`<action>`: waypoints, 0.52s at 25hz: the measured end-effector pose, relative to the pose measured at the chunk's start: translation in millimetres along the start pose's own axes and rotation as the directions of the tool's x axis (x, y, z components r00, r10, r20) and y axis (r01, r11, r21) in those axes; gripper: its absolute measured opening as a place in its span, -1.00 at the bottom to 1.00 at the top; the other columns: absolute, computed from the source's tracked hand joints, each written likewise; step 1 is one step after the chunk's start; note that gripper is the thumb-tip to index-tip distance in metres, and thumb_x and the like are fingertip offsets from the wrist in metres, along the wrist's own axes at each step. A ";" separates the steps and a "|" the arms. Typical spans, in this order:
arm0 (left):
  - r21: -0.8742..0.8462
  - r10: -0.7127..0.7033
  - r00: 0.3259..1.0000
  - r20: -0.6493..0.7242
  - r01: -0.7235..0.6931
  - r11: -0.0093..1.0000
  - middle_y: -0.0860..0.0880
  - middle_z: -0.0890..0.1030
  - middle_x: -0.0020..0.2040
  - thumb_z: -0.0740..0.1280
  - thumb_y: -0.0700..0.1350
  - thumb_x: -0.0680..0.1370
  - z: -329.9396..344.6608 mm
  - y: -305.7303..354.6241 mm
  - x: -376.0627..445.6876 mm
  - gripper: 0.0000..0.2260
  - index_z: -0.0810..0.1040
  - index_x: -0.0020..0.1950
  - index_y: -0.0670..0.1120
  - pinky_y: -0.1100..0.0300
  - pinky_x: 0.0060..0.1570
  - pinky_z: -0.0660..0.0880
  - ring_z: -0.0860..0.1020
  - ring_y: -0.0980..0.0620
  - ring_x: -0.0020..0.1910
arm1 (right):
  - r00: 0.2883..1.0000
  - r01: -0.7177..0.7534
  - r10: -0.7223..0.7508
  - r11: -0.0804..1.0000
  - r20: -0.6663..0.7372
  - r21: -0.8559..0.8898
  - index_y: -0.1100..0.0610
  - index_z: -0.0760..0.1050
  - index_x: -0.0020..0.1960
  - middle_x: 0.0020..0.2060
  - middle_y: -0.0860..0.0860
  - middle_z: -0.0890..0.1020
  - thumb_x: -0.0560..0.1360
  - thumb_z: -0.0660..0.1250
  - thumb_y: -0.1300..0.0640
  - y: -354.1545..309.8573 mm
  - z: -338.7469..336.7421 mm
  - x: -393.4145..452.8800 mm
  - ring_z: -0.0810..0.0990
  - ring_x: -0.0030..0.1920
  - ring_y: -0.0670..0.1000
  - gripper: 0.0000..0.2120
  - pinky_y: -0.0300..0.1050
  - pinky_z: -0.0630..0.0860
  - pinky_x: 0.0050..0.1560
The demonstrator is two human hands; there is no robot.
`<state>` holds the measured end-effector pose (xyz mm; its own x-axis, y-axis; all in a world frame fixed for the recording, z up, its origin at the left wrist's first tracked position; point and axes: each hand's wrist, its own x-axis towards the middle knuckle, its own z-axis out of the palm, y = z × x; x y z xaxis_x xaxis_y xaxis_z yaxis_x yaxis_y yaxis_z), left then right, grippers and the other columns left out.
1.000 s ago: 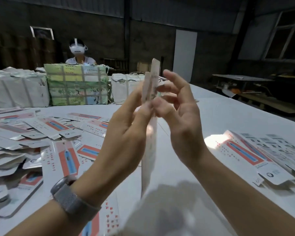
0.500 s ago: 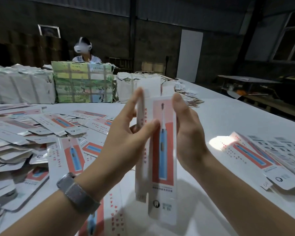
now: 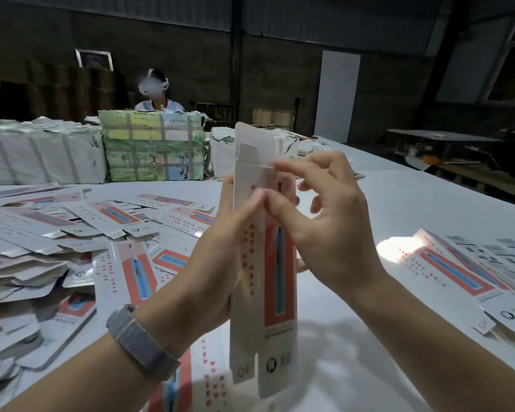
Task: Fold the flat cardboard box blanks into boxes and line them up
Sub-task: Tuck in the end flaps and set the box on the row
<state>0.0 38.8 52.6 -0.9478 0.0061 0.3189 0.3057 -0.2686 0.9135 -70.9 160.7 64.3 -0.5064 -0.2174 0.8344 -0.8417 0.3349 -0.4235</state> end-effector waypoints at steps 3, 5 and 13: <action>0.061 0.001 0.998 0.068 -0.005 0.998 -0.02 0.72 0.08 0.04 0.33 0.54 -2.0 -3.3 -1.2 -0.48 0.60 0.28 0.13 0.11 -0.16 0.65 0.72 -0.06 -0.02 | 0.999 -0.037 0.037 0.998 0.005 0.044 -0.09 0.53 0.28 -0.02 -0.09 0.47 0.48 0.37 -0.18 -2.5 -3.0 3.7 0.47 0.01 -0.25 -0.60 -0.47 0.44 -0.11; 0.067 -0.003 0.999 0.039 0.000 0.998 -0.08 0.72 0.04 0.01 0.38 0.54 -0.9 -3.5 -0.3 -0.42 0.62 0.26 0.10 0.08 -0.15 0.64 0.71 -0.07 -0.09 | 0.997 -0.067 0.066 0.996 0.028 0.059 -0.01 0.57 0.31 -0.06 -0.07 0.46 0.48 0.40 -0.15 -3.8 -2.4 1.4 0.44 -0.02 -0.26 -0.56 -0.48 0.42 -0.11; 0.212 0.082 0.995 0.050 -0.091 0.973 0.03 0.72 -0.09 -0.01 0.31 0.60 -10.8 7.1 4.1 -0.52 0.67 0.08 0.19 0.24 -0.24 0.61 0.69 0.07 -0.15 | 0.995 -0.025 0.007 0.985 0.103 0.168 -0.11 0.51 0.19 -0.10 -0.10 0.53 0.46 0.43 -0.08 -9.6 0.6 -1.0 0.55 -0.11 -0.13 -0.68 -0.39 0.48 -0.27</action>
<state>-2.6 26.5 57.7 -0.9138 0.0325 0.4049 0.4027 -0.0574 0.9135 -62.4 157.1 67.3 -0.5291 -0.3078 0.7907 -0.8485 0.1815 -0.4971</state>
